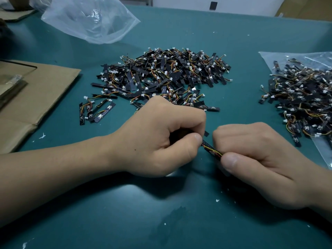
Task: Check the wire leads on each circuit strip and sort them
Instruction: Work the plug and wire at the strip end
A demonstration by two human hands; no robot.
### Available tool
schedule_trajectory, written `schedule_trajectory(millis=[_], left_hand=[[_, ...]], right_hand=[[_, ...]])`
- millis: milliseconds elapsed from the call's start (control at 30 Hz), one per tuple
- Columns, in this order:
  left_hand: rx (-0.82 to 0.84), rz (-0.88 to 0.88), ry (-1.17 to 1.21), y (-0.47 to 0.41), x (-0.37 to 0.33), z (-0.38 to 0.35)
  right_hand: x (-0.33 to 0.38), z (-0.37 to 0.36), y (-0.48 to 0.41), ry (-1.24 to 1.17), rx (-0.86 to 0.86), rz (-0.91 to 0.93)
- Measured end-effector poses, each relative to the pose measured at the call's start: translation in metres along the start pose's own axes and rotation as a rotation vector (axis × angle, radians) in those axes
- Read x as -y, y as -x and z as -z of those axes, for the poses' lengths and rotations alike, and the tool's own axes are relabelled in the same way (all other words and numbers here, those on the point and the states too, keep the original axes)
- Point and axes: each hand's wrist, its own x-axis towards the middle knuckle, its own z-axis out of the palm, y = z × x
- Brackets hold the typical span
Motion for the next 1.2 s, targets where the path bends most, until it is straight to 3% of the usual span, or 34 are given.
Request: schedule_trajectory(millis=[167, 300, 367, 500, 733, 900, 1033, 1200], left_hand=[[-0.058, -0.026, 0.072, -0.001, 0.004, 0.0], [-0.287, 0.053, -0.042, -0.006, 0.011, 0.0], [-0.319, 0.114, -0.139, -0.008, 0.014, -0.003], [-0.253, 0.225, -0.249, -0.008, 0.015, -0.01], [-0.074, 0.204, -0.489, -0.007, 0.018, -0.014], [-0.223, 0.13, -0.417, -0.007, 0.017, -0.013], [-0.372, 0.03, -0.326, -0.007, 0.014, -0.011], [-0.308, -0.069, -0.261, -0.006, 0.014, -0.009]], right_hand=[[-0.005, -0.002, -0.002, 0.029, -0.071, -0.012], [-0.009, -0.003, 0.0, -0.241, -0.553, -0.129], [-0.011, -0.002, -0.003, -0.383, -0.708, -0.178], [-0.012, -0.006, -0.001, -0.186, -0.572, -0.198], [-0.001, -0.007, 0.0, -0.024, -0.298, -0.165], [-0.002, -0.008, 0.001, 0.007, -0.385, -0.22], [-0.004, -0.007, -0.001, -0.168, -0.45, -0.333], [-0.004, -0.008, -0.002, -0.055, -0.348, -0.315]])
